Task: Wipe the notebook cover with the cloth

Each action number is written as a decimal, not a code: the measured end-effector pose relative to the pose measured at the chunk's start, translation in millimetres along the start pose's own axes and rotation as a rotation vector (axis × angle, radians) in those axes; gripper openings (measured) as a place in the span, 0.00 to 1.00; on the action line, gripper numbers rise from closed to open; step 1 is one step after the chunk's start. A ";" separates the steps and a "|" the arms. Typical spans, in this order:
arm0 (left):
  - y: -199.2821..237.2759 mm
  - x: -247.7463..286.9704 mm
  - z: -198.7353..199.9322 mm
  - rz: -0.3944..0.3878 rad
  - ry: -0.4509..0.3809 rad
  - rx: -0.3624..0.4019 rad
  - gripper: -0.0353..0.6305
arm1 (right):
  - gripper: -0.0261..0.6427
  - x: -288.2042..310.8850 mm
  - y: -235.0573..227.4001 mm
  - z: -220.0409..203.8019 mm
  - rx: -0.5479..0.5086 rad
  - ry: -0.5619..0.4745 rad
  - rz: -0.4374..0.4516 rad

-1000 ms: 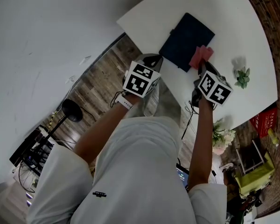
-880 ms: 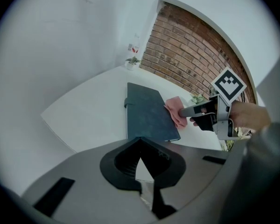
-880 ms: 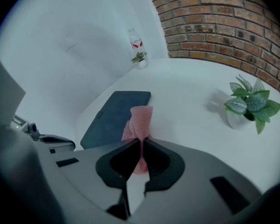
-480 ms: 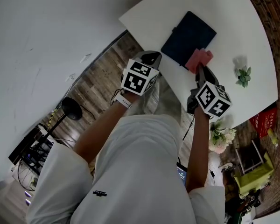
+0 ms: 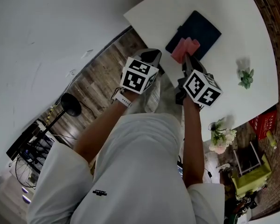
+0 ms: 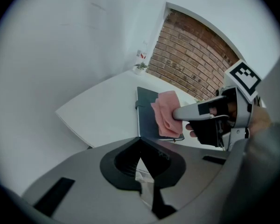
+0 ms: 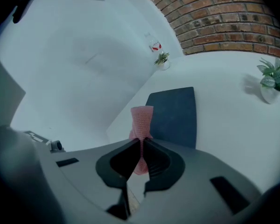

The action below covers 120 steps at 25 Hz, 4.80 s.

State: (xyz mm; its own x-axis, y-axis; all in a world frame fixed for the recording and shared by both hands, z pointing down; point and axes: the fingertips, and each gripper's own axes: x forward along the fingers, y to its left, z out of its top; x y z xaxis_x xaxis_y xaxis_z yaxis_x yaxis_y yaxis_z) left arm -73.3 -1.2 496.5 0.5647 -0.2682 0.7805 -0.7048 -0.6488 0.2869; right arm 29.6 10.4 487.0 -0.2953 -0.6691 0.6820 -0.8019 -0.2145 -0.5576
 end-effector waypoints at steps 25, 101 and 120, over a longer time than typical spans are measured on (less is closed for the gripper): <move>11.3 -4.6 -2.3 0.005 -0.009 -0.014 0.07 | 0.08 39.8 10.6 -14.9 -0.047 0.082 -0.024; -52.5 84.2 45.0 -0.137 0.189 0.185 0.07 | 0.08 18.4 -131.5 86.9 -0.110 0.025 -0.242; -50.2 85.7 44.6 -0.155 0.162 0.178 0.07 | 0.08 -5.5 -104.4 7.1 -0.063 0.074 -0.232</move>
State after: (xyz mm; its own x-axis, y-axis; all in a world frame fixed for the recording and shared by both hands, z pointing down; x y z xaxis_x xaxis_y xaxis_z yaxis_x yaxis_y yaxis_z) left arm 29.6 -23.3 524.2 0.5738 -0.0487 0.8175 -0.5213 -0.7916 0.3187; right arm 118.7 31.5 538.2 -0.1343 -0.5528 0.8224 -0.8830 -0.3098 -0.3525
